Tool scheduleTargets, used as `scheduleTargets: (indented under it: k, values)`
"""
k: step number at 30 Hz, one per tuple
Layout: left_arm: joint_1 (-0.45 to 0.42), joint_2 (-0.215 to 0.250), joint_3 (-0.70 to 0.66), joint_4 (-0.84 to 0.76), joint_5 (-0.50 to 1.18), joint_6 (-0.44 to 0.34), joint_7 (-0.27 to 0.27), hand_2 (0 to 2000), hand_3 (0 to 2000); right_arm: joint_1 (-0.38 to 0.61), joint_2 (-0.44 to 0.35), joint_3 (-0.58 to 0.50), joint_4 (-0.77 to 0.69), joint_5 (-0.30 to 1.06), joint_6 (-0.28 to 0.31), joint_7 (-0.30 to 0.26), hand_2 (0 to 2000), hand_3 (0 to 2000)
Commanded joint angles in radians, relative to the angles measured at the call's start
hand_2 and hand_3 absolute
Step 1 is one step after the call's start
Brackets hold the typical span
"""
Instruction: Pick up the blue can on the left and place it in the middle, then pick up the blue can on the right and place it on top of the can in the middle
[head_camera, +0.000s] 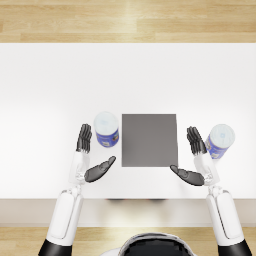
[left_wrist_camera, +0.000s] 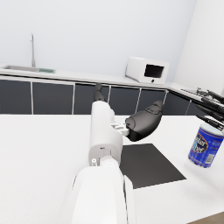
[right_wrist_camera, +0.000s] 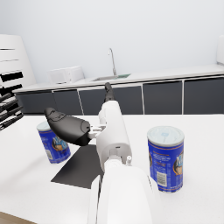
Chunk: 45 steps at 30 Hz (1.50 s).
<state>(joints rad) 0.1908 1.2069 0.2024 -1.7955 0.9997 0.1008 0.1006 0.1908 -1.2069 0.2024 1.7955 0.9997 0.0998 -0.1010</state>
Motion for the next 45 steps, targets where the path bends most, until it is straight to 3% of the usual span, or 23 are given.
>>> scheduleTargets:
  k: [1, 20, 21, 24, 30, 33, 40, 45]
  values:
    - [0.0, 0.0, 0.0, 0.0, 0.0, 0.0, 0.0, 0, 0, 0.0, 0.0, 0.0, 0.0, 0.0, 0.0, 0.0, 0, 0]
    - [0.002, 0.001, 0.03, 0.016, 0.0, 0.0, 0.0, 0, 0, 0.002, -0.001, 0.03, -0.016, 0.0, 0.0, 0.0, 0, 0]
    - [0.001, 0.003, 0.027, 0.025, 0.0, -0.029, -0.028, 0, 0, -0.008, 0.002, 0.016, -0.006, 0.0, -0.028, 0.029, 0, 0]
    - [0.042, 0.035, 0.017, 0.08, 0.0, -0.074, -0.074, 0, 0, -0.008, -0.009, -0.034, -0.009, 0.0, -0.073, 0.074, 0, 0]
    - [0.15, 0.1, -0.006, 0.219, 0.267, -0.097, -0.097, 0, 0, -0.026, -0.019, -0.174, 0.045, 0.267, -0.096, 0.097, 0, 0]
    - [0.189, 0.12, -0.015, 0.309, 0.338, -0.1, -0.099, 0, 0, -0.036, -0.024, -0.256, 0.059, 0.338, -0.098, 0.1, 0, 0]
    - [0.246, 0.155, -0.013, 0.517, 0.376, -0.101, -0.1, 0, 0, -0.054, -0.037, -0.351, -0.001, 0.376, -0.1, 0.101, 0, 0]
    - [0.269, 0.173, -0.005, 0.619, 0.379, -0.101, -0.101, 0, 0, -0.05, -0.045, -0.326, -0.107, 0.379, -0.1, 0.101, 0, 0]
